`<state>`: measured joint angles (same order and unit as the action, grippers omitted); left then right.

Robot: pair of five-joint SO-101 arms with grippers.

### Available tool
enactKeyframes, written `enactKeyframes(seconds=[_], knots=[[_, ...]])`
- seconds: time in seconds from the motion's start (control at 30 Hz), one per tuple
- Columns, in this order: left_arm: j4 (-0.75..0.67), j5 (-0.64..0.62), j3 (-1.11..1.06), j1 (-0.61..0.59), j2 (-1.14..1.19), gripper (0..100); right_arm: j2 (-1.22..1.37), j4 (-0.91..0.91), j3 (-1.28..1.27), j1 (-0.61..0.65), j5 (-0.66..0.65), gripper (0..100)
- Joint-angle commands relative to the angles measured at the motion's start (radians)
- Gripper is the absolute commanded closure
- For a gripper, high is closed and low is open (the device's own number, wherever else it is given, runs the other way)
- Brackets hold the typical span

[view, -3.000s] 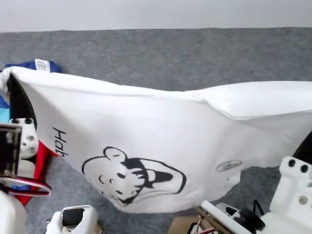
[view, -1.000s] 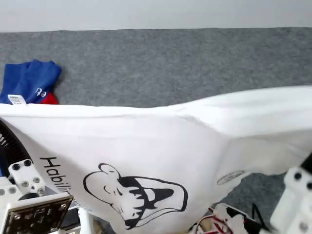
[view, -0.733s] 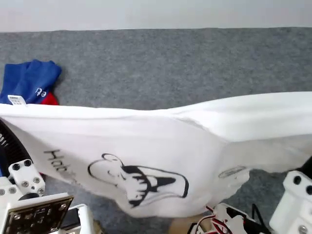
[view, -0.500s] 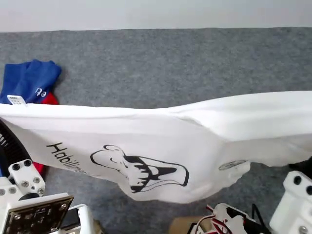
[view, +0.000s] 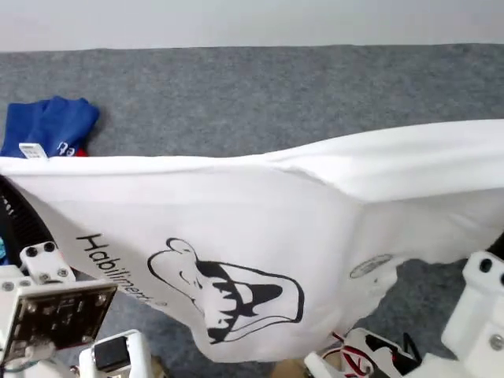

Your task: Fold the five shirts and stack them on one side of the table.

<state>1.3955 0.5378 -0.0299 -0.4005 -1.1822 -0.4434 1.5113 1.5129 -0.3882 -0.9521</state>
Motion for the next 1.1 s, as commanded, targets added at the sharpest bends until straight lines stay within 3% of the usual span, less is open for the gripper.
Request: enactKeyframes(seconds=[0.0,0.2,0.43,0.63,0.77,1.07], knots=[[-0.02,0.006,-0.065,-0.011,0.011,100,0.036,-0.015,-0.068,-0.012,-0.008,98.7],[-0.118,0.006,-0.234,-0.009,0.011,100,0.062,-0.019,-0.235,0.001,-0.005,98.7],[-0.269,0.006,-0.486,-0.009,0.012,100,0.077,-0.015,-0.483,0.13,-0.008,98.7],[-0.288,0.006,-0.593,-0.015,0.008,100,0.081,0.064,-0.707,0.222,0.048,98.7],[-0.288,0.006,-0.645,-0.038,0.005,100,0.104,0.183,-0.936,0.331,0.153,98.7],[-0.224,0.006,-0.702,-0.239,0.003,100,0.15,0.277,-1.181,0.716,0.307,98.7]])
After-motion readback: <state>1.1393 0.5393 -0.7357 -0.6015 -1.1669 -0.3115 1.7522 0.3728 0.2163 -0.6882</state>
